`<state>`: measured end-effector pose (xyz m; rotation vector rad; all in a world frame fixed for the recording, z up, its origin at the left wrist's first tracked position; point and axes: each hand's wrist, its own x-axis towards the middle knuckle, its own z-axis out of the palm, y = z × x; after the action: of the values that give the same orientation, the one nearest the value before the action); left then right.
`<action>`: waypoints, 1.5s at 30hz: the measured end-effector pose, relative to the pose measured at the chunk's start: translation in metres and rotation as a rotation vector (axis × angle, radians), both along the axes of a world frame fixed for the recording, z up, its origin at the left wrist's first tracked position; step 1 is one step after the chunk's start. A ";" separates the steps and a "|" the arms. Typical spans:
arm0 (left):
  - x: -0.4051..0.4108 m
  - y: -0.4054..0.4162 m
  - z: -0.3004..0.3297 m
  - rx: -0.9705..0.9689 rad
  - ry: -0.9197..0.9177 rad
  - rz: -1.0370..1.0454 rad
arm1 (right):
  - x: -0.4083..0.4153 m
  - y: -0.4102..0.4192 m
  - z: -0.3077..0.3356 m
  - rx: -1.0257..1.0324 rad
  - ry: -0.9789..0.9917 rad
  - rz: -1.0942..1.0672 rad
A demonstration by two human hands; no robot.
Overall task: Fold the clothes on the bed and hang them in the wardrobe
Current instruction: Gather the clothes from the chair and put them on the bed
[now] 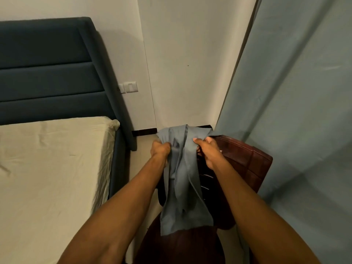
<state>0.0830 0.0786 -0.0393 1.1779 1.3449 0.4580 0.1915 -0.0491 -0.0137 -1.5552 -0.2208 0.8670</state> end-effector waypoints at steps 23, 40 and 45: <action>-0.333 -0.013 0.326 0.815 -0.785 0.236 | -0.339 0.079 0.345 0.787 -0.289 0.609; -0.896 -0.193 0.306 0.915 -0.061 0.923 | -0.899 -0.021 0.309 0.566 -0.164 1.534; -1.007 -0.266 0.223 0.726 -0.009 1.123 | -1.015 -0.068 0.241 0.306 -0.008 1.802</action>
<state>-0.9239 -0.1874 0.1841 0.8354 1.8201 1.8624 -0.8238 -0.1175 0.2271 -0.7282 -1.8125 1.9898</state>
